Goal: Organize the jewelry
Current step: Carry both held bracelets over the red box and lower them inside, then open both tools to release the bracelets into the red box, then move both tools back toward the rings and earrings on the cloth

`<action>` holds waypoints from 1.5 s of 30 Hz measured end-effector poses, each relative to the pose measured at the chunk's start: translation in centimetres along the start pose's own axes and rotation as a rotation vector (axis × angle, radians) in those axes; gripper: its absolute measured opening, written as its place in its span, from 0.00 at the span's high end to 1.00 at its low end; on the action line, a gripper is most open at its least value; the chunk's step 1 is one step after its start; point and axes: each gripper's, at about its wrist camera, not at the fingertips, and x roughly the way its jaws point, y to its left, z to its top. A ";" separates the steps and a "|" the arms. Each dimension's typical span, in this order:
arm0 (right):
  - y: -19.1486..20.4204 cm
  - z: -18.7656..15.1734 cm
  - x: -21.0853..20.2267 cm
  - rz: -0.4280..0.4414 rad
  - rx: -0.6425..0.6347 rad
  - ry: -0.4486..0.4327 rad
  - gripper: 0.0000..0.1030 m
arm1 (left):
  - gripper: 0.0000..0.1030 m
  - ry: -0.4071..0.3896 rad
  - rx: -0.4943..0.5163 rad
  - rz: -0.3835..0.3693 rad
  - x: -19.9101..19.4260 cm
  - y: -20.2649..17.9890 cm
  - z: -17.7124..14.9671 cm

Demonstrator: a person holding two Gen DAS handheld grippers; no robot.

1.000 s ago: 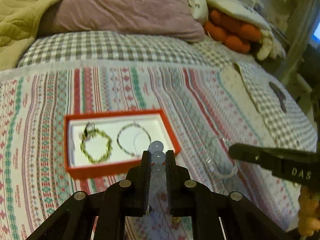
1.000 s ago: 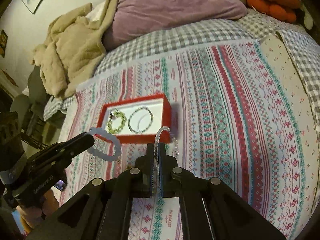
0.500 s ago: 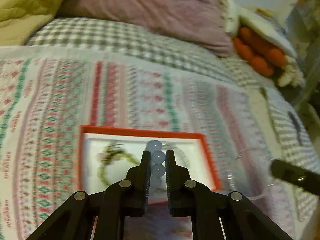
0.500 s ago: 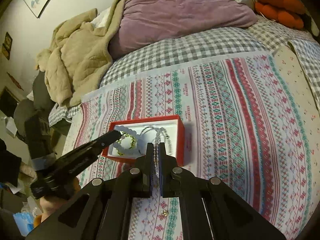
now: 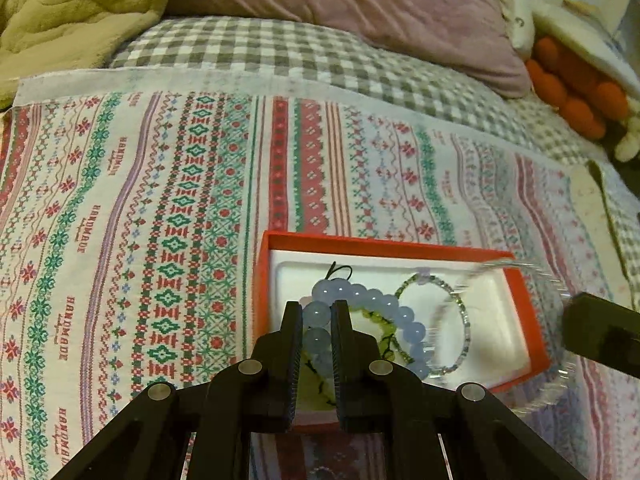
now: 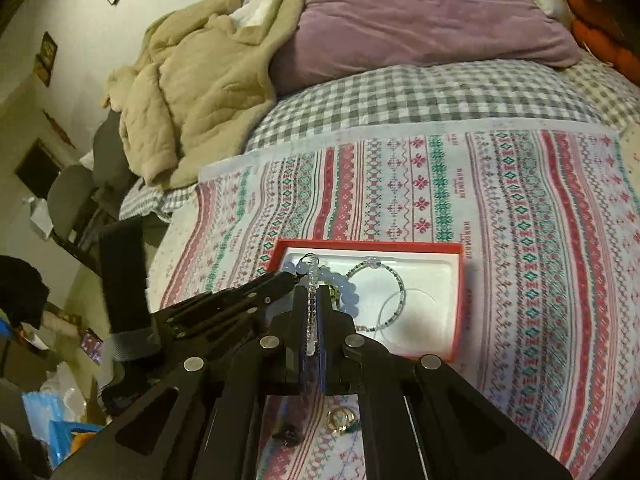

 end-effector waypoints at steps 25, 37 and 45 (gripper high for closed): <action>-5.3 0.6 1.3 -0.226 0.032 0.022 0.68 | 0.60 -0.024 0.099 0.051 -1.5 -1.7 -0.6; -4.0 -0.6 -0.7 -0.209 0.018 0.032 0.46 | 0.23 0.003 0.106 0.055 -4.1 -1.9 -2.3; -3.2 -2.5 -2.3 -0.231 -0.024 0.043 0.38 | 0.09 0.037 0.120 0.069 -5.0 -1.9 -4.1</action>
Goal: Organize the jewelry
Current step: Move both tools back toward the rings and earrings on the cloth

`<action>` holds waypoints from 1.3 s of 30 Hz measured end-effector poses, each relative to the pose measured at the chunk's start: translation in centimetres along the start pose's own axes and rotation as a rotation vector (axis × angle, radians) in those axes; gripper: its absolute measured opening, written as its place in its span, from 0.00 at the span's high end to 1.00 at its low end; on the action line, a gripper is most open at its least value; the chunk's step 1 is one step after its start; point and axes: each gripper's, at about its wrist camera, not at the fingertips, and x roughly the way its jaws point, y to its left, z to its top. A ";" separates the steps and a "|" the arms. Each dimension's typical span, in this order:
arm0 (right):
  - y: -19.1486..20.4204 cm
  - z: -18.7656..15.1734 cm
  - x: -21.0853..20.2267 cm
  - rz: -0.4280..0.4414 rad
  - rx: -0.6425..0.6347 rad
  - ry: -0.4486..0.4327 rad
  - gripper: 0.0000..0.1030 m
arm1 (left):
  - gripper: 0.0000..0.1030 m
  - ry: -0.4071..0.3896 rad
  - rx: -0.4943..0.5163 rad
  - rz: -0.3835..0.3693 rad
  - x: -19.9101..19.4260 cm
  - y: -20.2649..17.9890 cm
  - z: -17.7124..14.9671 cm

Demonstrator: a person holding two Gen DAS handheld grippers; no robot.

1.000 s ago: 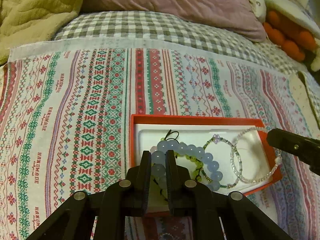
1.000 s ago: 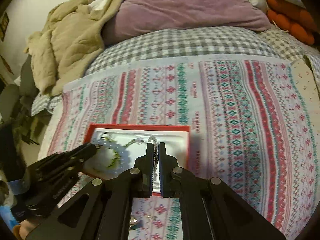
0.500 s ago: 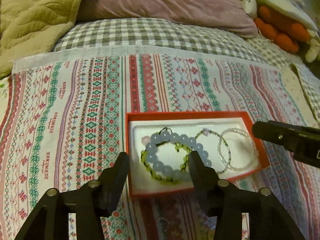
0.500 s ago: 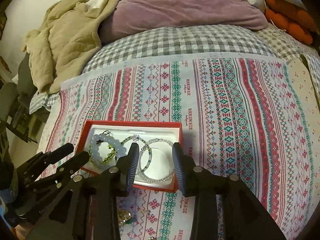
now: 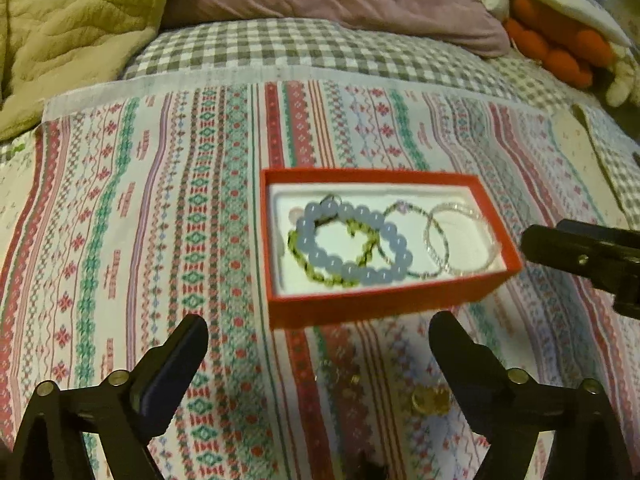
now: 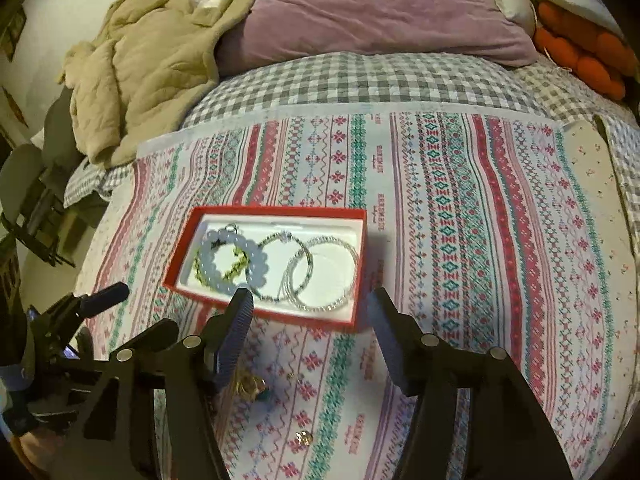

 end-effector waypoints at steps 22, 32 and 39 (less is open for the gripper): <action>0.0 -6.3 0.1 -0.055 -0.092 0.102 0.30 | 0.07 0.092 0.126 0.021 0.0 0.9 -7.1; 0.5 -9.2 1.3 -0.075 -0.152 0.162 0.30 | 0.07 0.132 0.189 -0.018 0.6 0.9 -9.9; 0.9 -10.7 2.9 -0.092 -0.183 0.222 0.30 | 0.10 0.146 0.215 -0.097 1.1 -0.2 -10.5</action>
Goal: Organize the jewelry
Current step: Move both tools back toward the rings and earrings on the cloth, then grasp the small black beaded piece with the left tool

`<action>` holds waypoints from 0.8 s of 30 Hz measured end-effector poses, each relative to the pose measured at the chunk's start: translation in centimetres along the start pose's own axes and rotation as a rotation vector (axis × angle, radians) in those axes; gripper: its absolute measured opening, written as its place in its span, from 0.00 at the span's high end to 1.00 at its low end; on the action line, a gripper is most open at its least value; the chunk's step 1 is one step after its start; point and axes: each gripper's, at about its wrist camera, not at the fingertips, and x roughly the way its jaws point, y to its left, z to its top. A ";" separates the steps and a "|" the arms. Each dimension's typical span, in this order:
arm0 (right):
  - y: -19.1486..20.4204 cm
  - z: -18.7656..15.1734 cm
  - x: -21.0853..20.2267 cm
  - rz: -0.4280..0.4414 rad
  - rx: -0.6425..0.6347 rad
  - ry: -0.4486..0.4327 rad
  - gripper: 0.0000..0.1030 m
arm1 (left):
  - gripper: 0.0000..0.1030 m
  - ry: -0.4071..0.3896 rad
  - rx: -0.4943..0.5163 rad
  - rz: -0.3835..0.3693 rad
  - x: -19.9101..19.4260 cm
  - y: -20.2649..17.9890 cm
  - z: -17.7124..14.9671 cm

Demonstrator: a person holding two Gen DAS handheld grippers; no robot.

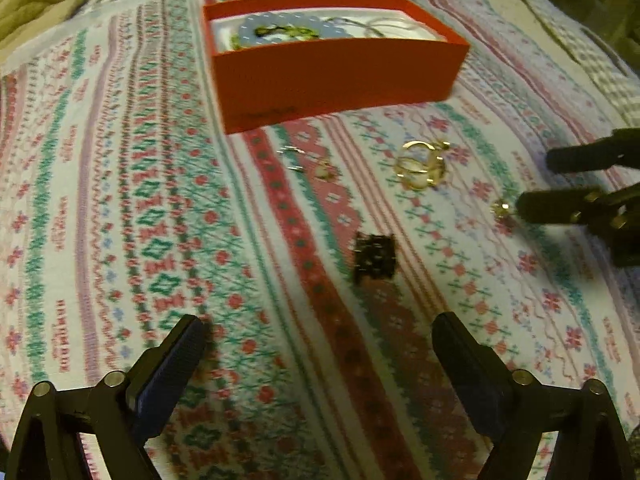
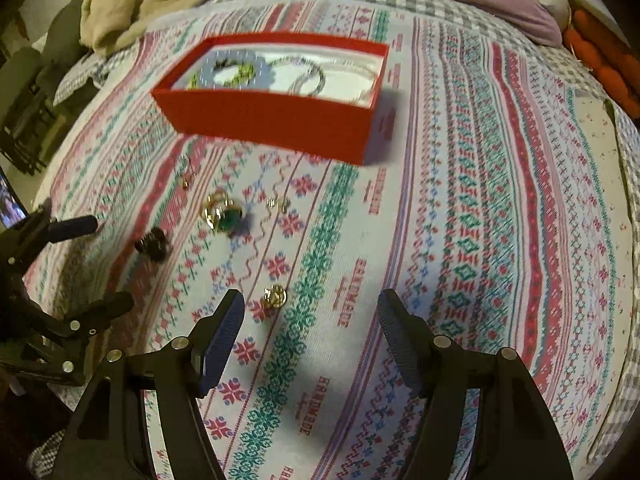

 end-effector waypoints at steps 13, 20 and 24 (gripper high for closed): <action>0.1 -0.7 0.7 -0.021 -0.020 0.027 0.30 | 0.37 0.003 0.025 -0.042 0.6 -1.3 0.6; -0.3 -0.9 0.7 -0.026 -0.016 0.031 0.30 | 0.51 -0.003 0.002 -0.057 1.5 -1.7 1.6; -0.3 -1.0 0.6 -0.026 -0.012 0.031 0.30 | 0.59 -0.007 -0.005 -0.057 1.9 -2.1 2.2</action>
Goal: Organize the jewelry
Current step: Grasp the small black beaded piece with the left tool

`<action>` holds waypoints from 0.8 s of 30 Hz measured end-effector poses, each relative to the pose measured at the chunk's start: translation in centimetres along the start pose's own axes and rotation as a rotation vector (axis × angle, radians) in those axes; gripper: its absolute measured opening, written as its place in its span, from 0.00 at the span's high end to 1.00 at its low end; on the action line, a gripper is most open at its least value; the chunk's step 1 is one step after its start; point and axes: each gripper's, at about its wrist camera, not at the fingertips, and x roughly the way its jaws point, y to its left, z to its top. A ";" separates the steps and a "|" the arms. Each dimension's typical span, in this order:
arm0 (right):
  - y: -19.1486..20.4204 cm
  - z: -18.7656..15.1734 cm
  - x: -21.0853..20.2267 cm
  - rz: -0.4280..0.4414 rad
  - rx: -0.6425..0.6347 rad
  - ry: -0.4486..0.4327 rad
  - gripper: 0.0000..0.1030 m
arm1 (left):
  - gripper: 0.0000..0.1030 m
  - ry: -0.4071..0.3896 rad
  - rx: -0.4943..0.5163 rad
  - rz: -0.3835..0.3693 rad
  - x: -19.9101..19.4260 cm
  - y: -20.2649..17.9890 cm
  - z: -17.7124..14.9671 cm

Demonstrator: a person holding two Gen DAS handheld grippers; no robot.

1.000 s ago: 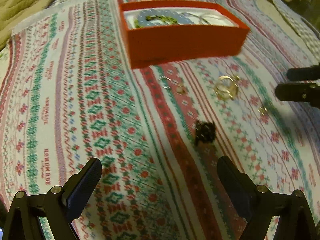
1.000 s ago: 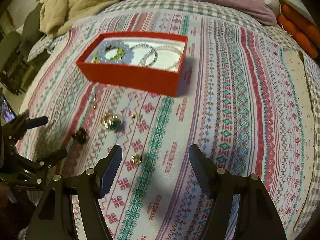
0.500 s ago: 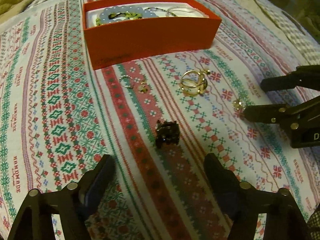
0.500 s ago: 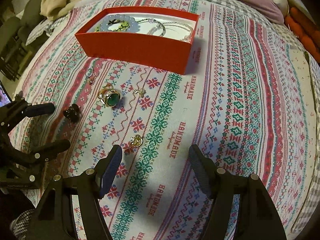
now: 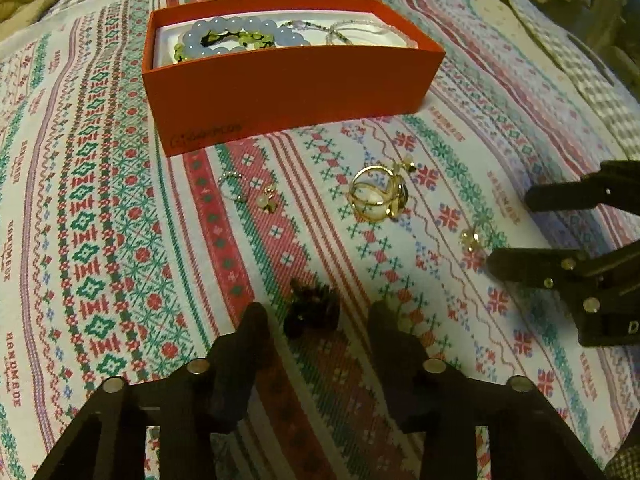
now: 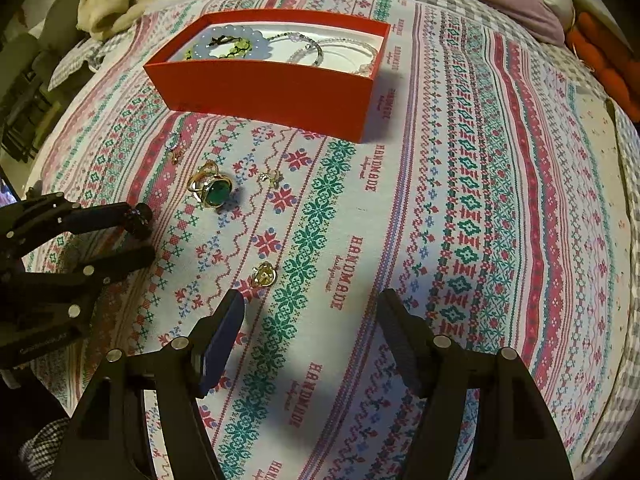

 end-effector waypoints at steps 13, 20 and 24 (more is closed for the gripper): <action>0.5 0.7 0.1 0.001 0.004 0.005 0.30 | 0.80 0.005 -0.007 0.045 -0.1 -0.2 0.8; 1.9 1.3 0.3 0.008 -0.019 0.006 0.30 | 0.80 0.009 -0.033 0.091 -1.3 1.4 -0.4; 3.1 2.0 0.9 0.021 -0.034 0.014 0.30 | 0.80 0.009 -0.047 0.097 -1.9 2.4 -1.2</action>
